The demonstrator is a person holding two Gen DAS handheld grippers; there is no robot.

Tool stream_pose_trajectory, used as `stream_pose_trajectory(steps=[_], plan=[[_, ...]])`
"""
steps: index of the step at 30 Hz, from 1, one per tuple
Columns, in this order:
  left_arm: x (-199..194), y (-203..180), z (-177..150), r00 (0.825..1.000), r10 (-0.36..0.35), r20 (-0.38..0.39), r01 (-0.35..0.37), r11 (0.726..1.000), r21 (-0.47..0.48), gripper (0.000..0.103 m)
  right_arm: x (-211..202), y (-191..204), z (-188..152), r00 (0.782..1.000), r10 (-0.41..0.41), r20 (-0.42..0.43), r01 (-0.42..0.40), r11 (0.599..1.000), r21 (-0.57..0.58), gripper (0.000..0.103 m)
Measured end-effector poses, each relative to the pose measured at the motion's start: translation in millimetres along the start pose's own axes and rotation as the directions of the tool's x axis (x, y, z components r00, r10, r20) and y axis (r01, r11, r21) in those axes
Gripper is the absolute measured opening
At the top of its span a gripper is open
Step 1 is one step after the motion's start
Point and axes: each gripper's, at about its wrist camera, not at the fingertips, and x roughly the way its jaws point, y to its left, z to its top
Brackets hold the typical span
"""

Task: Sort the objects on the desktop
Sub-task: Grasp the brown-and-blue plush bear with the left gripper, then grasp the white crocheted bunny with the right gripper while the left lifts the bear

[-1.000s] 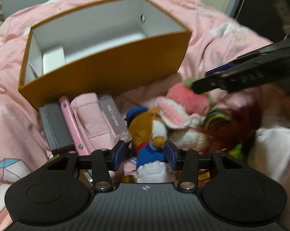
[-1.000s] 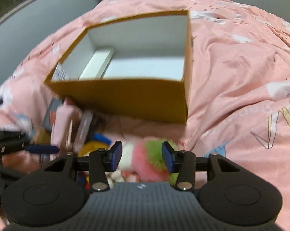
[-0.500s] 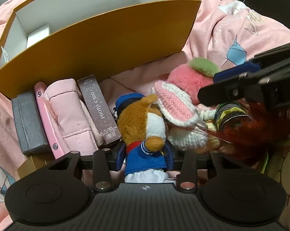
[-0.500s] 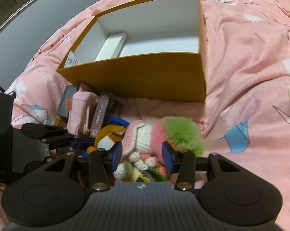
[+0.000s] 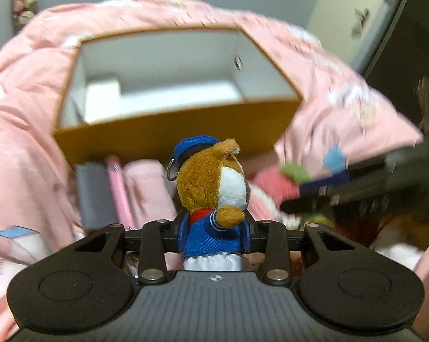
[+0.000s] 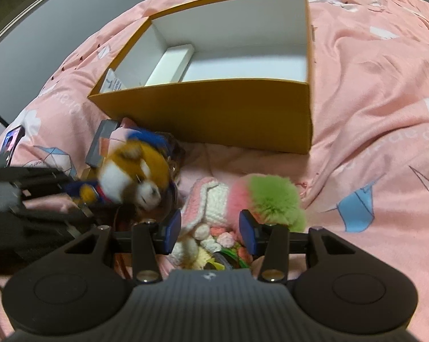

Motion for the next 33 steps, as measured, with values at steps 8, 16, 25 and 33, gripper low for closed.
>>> stream_pose_trajectory(steps=[8, 16, 25, 33], plan=[[-29, 23, 17, 0.994, 0.071, 0.089, -0.063, 0.994, -0.085, 0.041, 23, 16, 8, 0.995, 0.023, -0.101, -0.029, 0.998, -0.061, 0.055], [-28, 31, 16, 0.993, 0.083, 0.089, -0.073, 0.991, -0.109, 0.041, 56, 23, 10, 0.983, -0.029, -0.183, 0.011, 0.995, -0.1, 0.061], [-29, 27, 13, 0.992, 0.077, 0.097, -0.068, 0.993, -0.095, 0.041, 82, 15, 10, 0.971, -0.099, -0.218, 0.081, 0.992, -0.094, 0.058], [-31, 19, 17, 0.992, 0.065, 0.11, -0.058, 0.996, -0.066, 0.041, 44, 17, 13, 0.989, -0.026, -0.143, 0.011, 0.995, -0.102, 0.028]])
